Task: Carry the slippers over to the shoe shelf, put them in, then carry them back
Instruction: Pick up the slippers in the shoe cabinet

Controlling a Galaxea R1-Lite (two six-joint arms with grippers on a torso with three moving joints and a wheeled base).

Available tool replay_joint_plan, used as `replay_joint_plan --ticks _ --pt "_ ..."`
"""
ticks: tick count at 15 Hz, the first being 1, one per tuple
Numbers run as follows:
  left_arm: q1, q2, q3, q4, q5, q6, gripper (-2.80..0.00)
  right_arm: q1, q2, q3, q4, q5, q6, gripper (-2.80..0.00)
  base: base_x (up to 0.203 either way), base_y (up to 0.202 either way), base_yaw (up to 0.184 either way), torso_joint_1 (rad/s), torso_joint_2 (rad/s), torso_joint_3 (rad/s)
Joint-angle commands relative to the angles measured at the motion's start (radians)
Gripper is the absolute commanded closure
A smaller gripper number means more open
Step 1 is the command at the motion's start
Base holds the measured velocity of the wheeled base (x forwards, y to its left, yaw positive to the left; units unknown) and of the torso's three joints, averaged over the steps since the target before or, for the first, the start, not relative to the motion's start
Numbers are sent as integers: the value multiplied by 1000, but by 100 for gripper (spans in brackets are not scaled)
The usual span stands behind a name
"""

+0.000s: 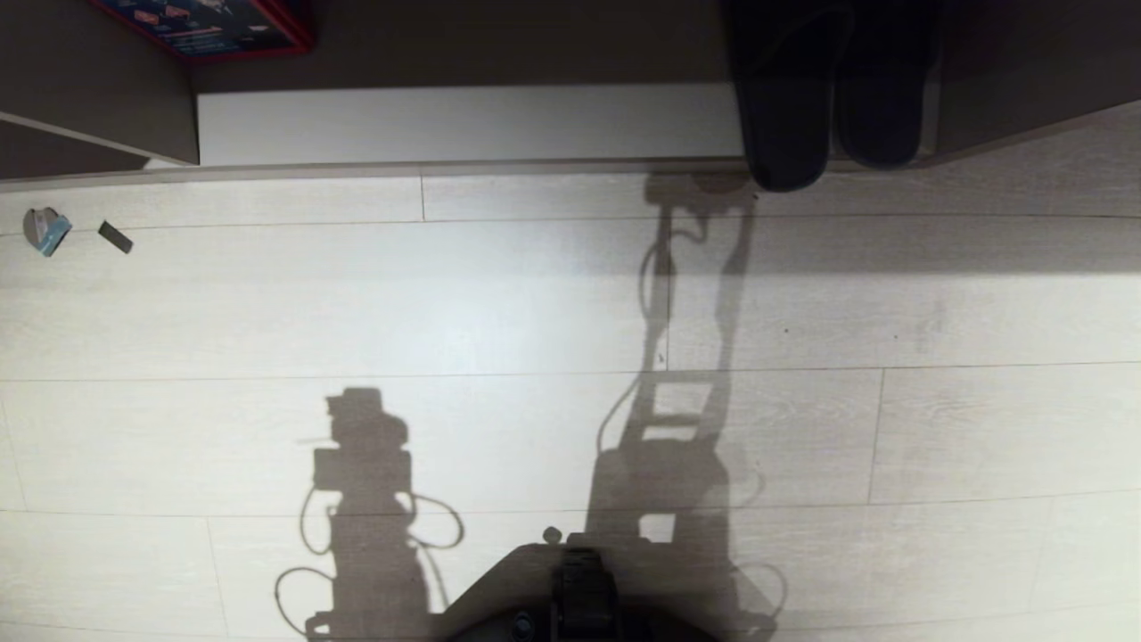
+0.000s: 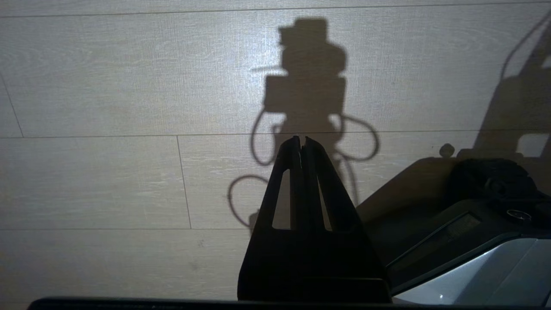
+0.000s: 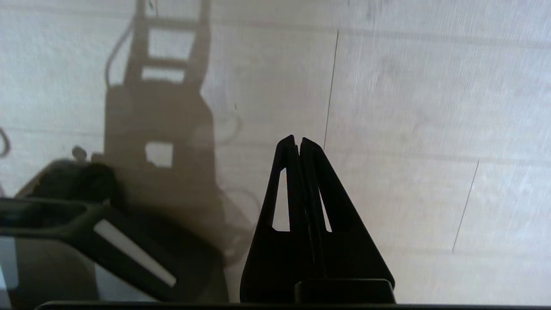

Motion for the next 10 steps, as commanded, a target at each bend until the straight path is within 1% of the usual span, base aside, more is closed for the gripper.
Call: replay_joint_plan --ticks 1,2,10 --pt "0 0 0 0 0 0 0 0 0 -3 55 -4 15 0 0 0 0 0 0 0" --pt "0 0 0 0 0 0 0 0 0 0 25 -6 23 0 0 0 0 0 0 0" --pt "0 0 0 0 0 0 0 0 0 2 21 -6 15 0 0 0 0 0 0 0"
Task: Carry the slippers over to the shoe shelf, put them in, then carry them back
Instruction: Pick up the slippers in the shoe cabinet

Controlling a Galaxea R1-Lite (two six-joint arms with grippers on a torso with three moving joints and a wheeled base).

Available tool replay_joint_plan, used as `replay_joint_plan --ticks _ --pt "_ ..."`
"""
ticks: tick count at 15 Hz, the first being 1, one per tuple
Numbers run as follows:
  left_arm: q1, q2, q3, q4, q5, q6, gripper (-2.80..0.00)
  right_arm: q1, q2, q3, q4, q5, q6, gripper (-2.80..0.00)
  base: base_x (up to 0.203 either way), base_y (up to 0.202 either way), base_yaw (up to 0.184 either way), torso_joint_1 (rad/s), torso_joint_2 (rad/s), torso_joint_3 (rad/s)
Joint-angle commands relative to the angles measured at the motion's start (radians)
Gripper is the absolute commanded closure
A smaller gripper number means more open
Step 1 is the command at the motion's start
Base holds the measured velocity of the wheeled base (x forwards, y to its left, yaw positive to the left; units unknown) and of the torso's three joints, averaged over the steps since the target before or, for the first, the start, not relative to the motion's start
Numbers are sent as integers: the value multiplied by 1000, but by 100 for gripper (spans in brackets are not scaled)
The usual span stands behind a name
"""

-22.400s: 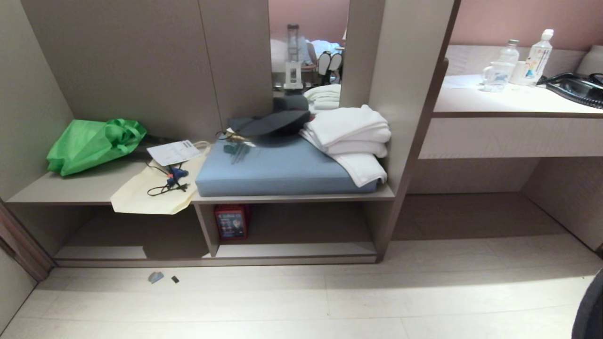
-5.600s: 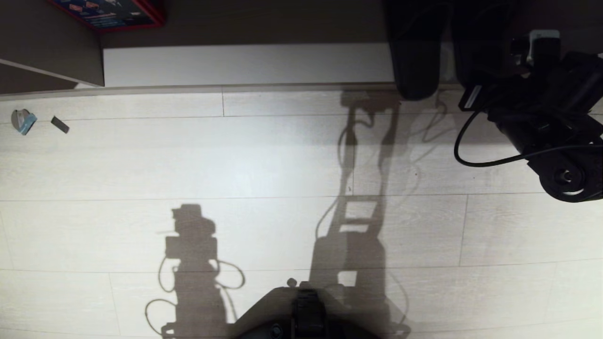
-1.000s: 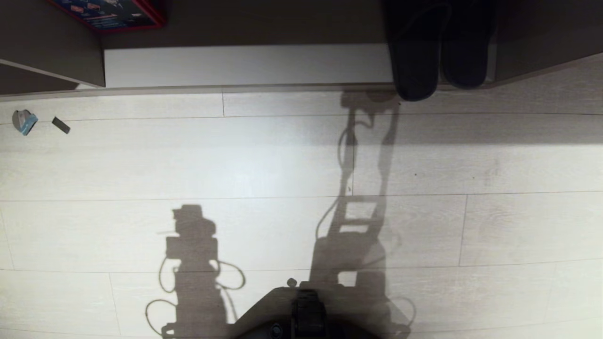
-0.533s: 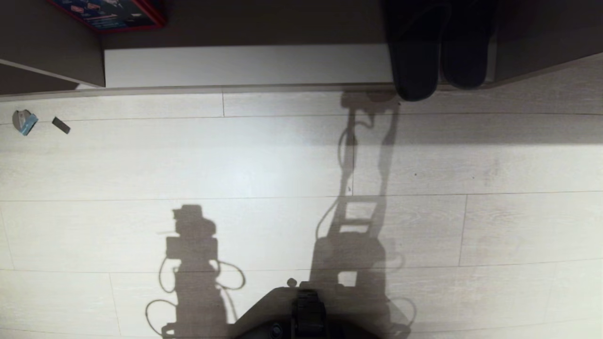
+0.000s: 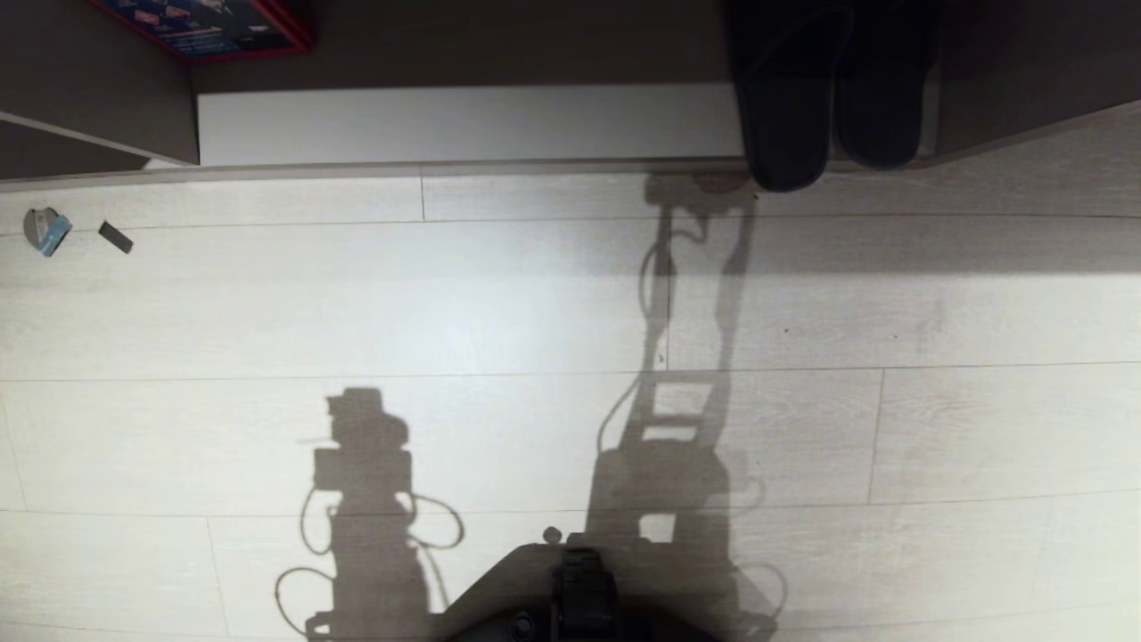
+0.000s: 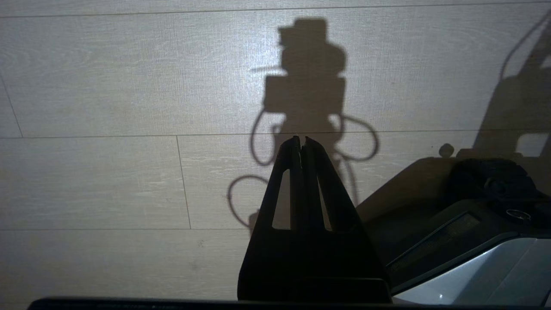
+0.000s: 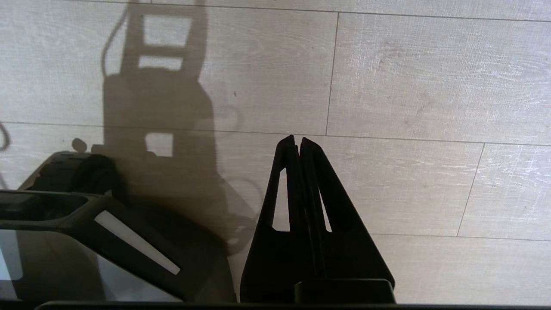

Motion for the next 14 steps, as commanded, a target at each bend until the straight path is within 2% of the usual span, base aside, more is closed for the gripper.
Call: replay_joint_plan --ticks 1,9,11,14 --pt "0 0 0 0 0 0 0 0 4 0 0 1 -2 0 0 0 0 0 0 0" --pt "0 0 0 0 0 -2 0 0 11 -12 -6 4 5 0 0 0 0 0 0 0" --pt "0 0 0 0 0 -2 0 2 95 -110 -7 18 12 0 0 0 0 0 0 0" --pt "0 0 0 0 0 -2 0 6 379 -316 -7 44 6 0 0 0 0 0 0 0"
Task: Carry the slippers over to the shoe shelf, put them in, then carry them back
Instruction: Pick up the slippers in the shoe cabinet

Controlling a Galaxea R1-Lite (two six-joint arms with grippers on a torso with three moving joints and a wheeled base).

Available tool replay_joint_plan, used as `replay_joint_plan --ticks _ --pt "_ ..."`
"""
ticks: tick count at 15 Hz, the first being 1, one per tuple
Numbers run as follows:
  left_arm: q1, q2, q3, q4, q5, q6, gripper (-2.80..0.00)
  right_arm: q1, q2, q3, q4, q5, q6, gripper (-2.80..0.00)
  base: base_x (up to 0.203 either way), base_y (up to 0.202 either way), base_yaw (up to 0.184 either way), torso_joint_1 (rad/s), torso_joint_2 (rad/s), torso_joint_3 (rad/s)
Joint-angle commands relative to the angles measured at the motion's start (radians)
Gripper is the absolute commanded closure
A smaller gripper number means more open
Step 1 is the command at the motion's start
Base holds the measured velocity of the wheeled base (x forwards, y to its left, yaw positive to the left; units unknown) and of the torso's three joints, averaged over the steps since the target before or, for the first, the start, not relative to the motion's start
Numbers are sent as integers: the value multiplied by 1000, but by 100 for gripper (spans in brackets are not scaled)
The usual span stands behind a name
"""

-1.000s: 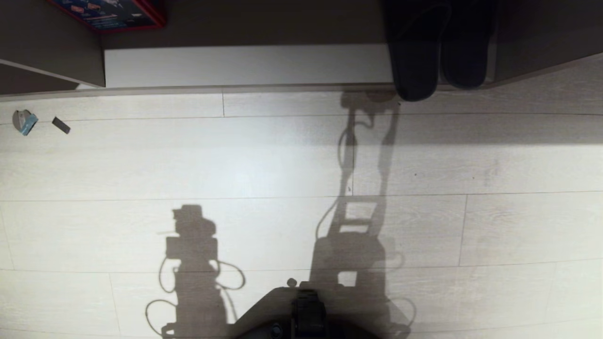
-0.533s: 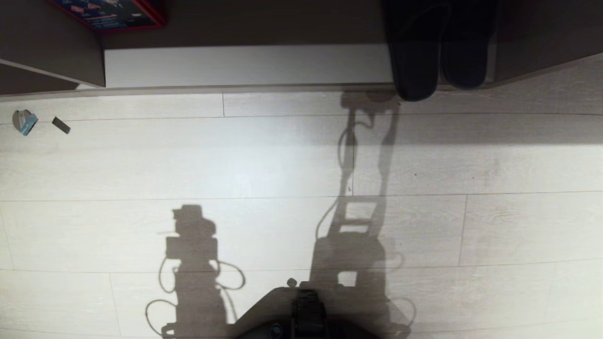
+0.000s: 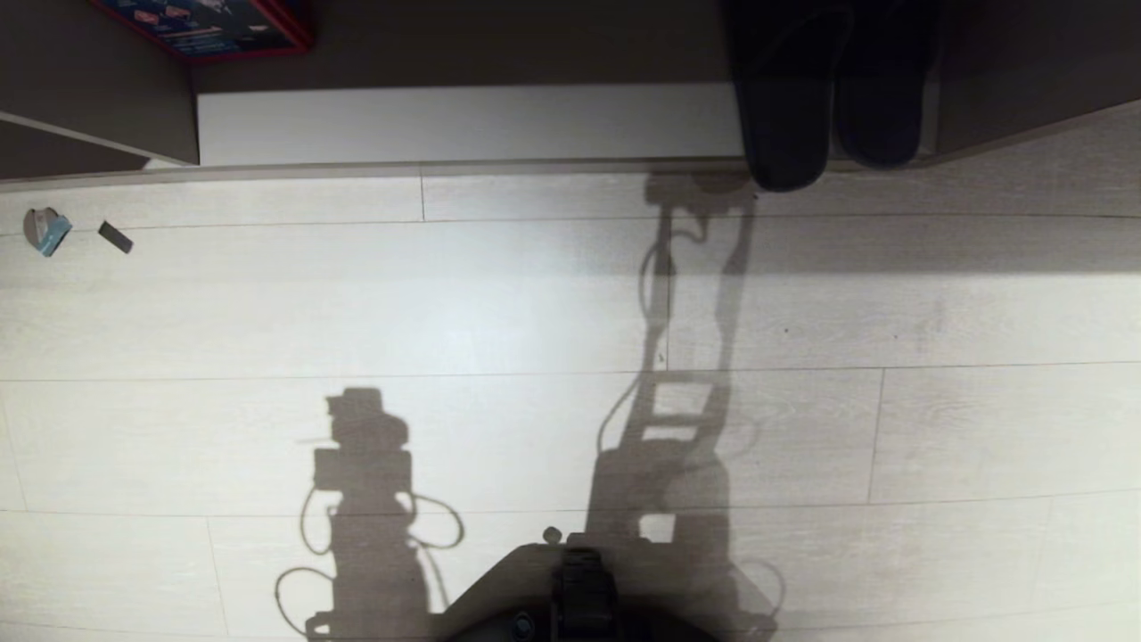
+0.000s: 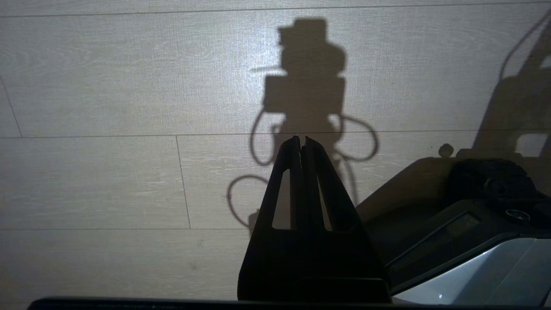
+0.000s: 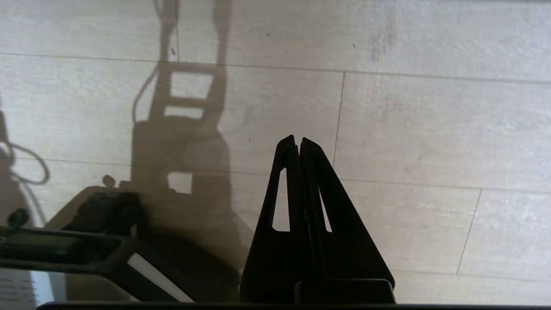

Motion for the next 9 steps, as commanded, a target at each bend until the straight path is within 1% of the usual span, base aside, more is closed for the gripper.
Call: replay_joint_plan --ticks 1,3,4,6,8,9 --pt "0 0 0 0 0 0 0 2 234 -109 0 20 -3 0 0 0 0 0 0 0" --pt "0 0 0 0 0 1 0 3 424 -218 -10 64 -9 0 0 0 0 0 0 0" --pt "0 0 0 0 0 1 0 3 530 -263 -39 80 -16 0 0 0 0 0 0 0" --pt "0 0 0 0 0 3 0 4 719 -324 -181 94 -33 0 0 0 0 0 0 0" --pt "0 0 -2 0 0 3 0 11 882 -394 -356 72 -46 0 0 0 0 0 0 0" --pt "0 0 -2 1 0 3 0 22 940 -429 -407 56 -55 0 0 0 0 0 0 0"
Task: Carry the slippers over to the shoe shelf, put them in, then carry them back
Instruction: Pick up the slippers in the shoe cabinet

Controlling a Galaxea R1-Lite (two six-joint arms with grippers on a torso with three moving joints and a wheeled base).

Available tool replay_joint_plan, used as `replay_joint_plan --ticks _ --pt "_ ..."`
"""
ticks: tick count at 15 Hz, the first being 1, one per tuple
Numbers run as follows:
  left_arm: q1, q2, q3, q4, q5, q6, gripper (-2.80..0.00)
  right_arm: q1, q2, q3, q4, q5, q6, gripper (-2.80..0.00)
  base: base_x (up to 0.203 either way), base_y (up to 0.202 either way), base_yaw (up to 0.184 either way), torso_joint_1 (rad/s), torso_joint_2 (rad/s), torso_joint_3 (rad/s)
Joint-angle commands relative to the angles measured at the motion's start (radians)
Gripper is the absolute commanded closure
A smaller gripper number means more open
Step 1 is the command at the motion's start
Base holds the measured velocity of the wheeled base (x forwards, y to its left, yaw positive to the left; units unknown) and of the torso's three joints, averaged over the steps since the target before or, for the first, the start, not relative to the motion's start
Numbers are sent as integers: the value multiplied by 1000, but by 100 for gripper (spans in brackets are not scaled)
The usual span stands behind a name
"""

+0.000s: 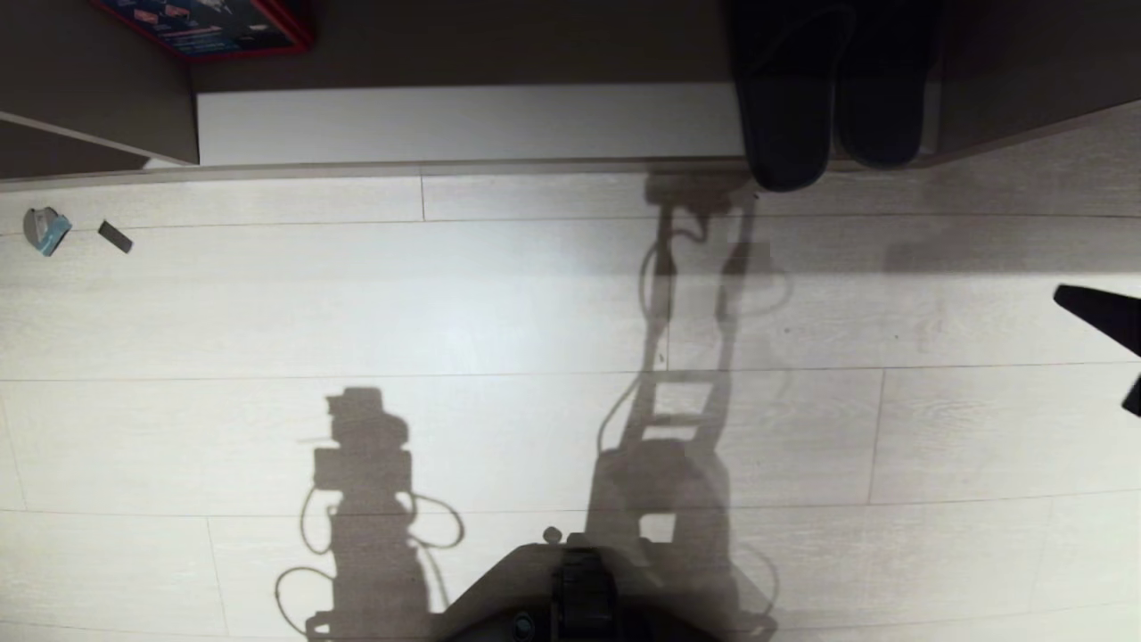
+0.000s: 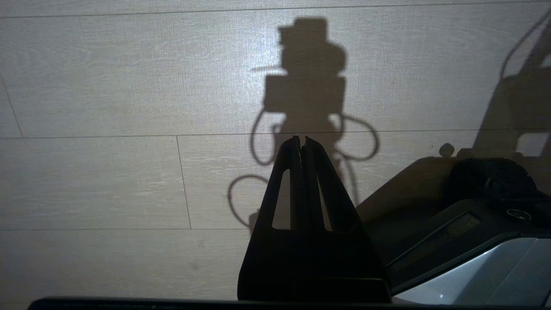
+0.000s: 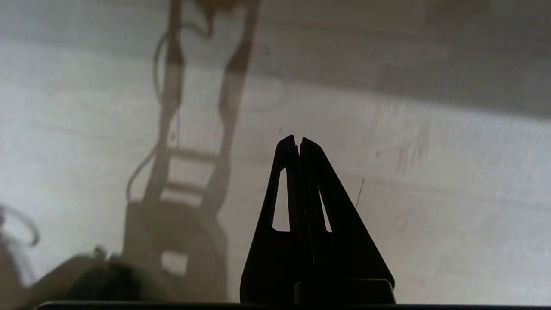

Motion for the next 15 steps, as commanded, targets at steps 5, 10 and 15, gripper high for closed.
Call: replay_joint_plan --ticks 5,10,15 --pt "0 0 -1 1 0 2 0 110 406 -150 -382 -155 -52 -280 0 0 0 0 0 0" --pt "0 0 0 -1 -1 1 0 152 607 -352 -564 -191 -112 -280 0 0 0 0 0 0" --pt "0 0 0 -1 0 0 0 155 741 -523 -649 -189 -170 -280 0 0 0 0 0 0"
